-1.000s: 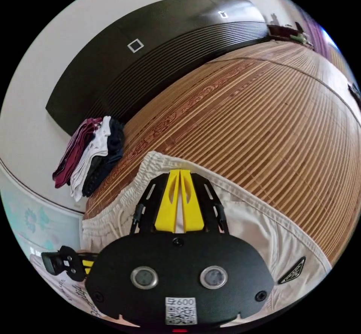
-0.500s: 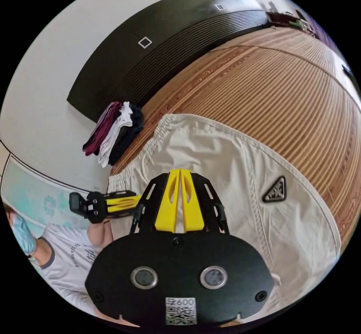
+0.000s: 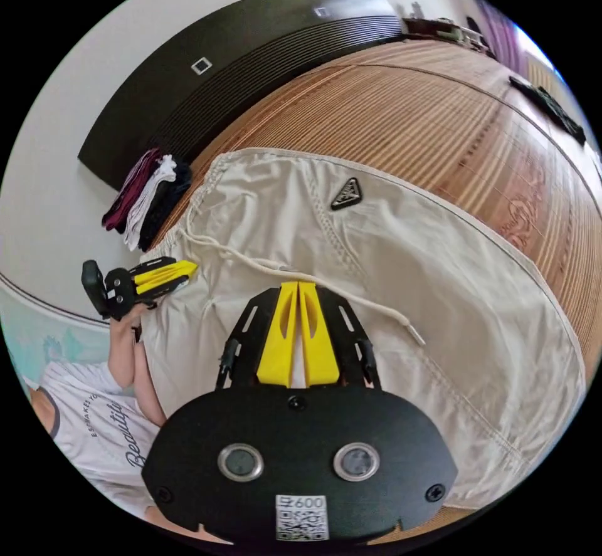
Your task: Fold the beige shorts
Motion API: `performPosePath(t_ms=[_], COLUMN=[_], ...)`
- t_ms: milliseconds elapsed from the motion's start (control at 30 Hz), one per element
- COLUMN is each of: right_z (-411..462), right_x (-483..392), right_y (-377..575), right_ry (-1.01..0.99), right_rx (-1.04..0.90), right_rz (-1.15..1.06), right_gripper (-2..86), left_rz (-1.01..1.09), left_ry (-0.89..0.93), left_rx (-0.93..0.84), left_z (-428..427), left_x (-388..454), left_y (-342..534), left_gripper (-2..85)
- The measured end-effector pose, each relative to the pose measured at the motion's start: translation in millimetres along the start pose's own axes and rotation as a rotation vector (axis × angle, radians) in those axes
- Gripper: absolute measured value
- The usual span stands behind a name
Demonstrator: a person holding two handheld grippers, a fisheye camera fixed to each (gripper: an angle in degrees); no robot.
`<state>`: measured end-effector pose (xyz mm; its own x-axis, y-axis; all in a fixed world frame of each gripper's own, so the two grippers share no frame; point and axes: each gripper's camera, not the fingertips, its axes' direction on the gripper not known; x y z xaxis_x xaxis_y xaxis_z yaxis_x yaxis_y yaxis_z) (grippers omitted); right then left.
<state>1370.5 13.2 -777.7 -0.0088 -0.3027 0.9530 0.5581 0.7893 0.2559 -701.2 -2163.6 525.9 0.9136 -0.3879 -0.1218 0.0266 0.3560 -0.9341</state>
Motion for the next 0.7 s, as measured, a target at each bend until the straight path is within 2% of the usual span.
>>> performPosePath(t_ms=[100, 167, 333, 433, 500, 567, 700], right_z=[-38, -72, -129, -158, -163, -157, -140], right_x=[26, 33, 59, 57, 37, 7, -12], right_y=[14, 26, 41, 45, 34, 5, -46], right_ry=[0.026, 0.200, 0.446, 0.436, 0.446, 0.309, 0.086], right_rx=[0.070, 0.143, 0.161, 0.258, 0.319, 0.342, 0.323], right_rz=[0.061, 0.109, 0.335, 0.470, 0.433, 0.299, 0.249], right_gripper=[-0.8, -0.8, -0.8, -0.8, -0.8, -0.8, -0.8], left_rz=[-0.007, -0.018, -0.013, -0.005, -0.002, 0.000, 0.007], left_ry=[0.024, 0.046, 0.041, 0.027, 0.020, 0.013, 0.002], left_rx=[0.003, 0.008, 0.012, 0.011, 0.011, 0.012, 0.014], left_z=[4, 8, 13, 15, 16, 17, 19], left_x=[-3, -6, -3, 0, 1, 3, 4], left_y=[4, 7, 13, 16, 17, 21, 25], left_gripper=[0.7, 0.7, 0.7, 0.7, 0.7, 0.7, 0.8])
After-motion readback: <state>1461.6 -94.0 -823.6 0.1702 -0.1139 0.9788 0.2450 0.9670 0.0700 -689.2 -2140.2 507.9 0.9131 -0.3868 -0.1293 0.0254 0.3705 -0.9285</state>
